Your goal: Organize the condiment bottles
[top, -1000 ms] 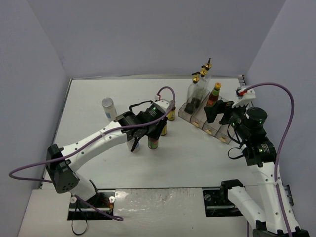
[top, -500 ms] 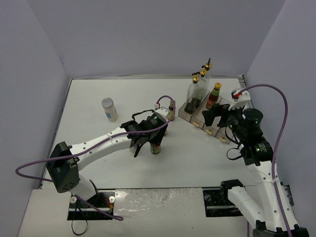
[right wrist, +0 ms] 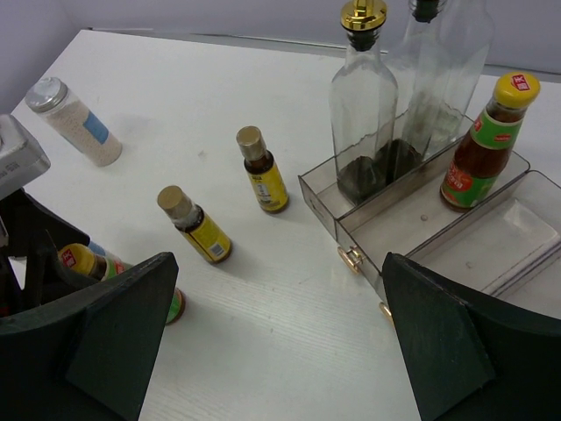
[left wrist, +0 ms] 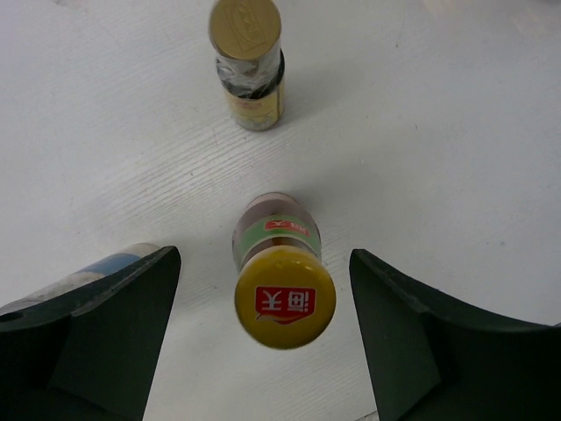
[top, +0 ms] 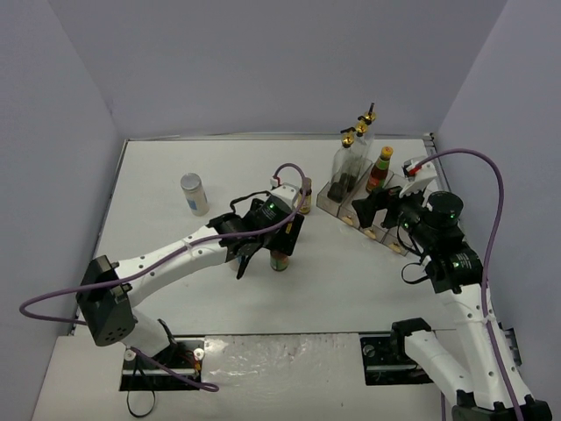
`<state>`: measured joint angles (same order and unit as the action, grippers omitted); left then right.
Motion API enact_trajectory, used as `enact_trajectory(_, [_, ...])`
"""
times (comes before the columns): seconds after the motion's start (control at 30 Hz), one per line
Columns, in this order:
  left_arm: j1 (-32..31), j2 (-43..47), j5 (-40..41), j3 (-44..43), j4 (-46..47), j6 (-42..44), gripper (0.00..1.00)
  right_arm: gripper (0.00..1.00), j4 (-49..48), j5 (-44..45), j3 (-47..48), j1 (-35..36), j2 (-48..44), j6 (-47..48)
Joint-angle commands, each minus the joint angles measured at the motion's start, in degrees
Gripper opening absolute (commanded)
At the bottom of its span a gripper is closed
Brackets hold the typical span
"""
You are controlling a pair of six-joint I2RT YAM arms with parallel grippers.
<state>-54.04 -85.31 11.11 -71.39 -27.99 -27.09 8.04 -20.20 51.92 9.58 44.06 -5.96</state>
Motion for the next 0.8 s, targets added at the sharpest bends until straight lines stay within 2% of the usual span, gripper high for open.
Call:
enact_trajectory(0.0, [-0.19,7.20,5.32,-8.18,-2.45,0.26,0.75,1.00,-3.92,-2.61,0.46,3.06,2.00,0.51])
enact_trajectory(0.2, [2.04,16.49,14.93,-12.66,-10.60,3.18,0.87,1.00,-6.71,1.53,-0.26,13.97,5.59,-0.73])
enact_trajectory(0.3, [5.41,21.34,18.30,-11.09,-13.38,3.19,0.87,1.00,-8.86,5.55,-0.78,19.33,8.13,-1.06])
enact_trajectory(0.37, [9.27,24.72,18.33,-8.96,-14.54,3.27,0.99,1.00,-10.83,7.78,-1.03,24.91,10.75,-1.07])
enact_trajectory(0.57, [18.32,34.58,18.63,-0.98,-18.28,4.05,1.00,1.00,-16.74,14.64,-0.93,36.88,18.66,-1.90])
enact_trajectory(0.77, [25.10,43.08,16.93,6.94,-19.31,5.36,1.00,1.00,-22.29,19.68,-0.72,42.78,26.96,-2.95])
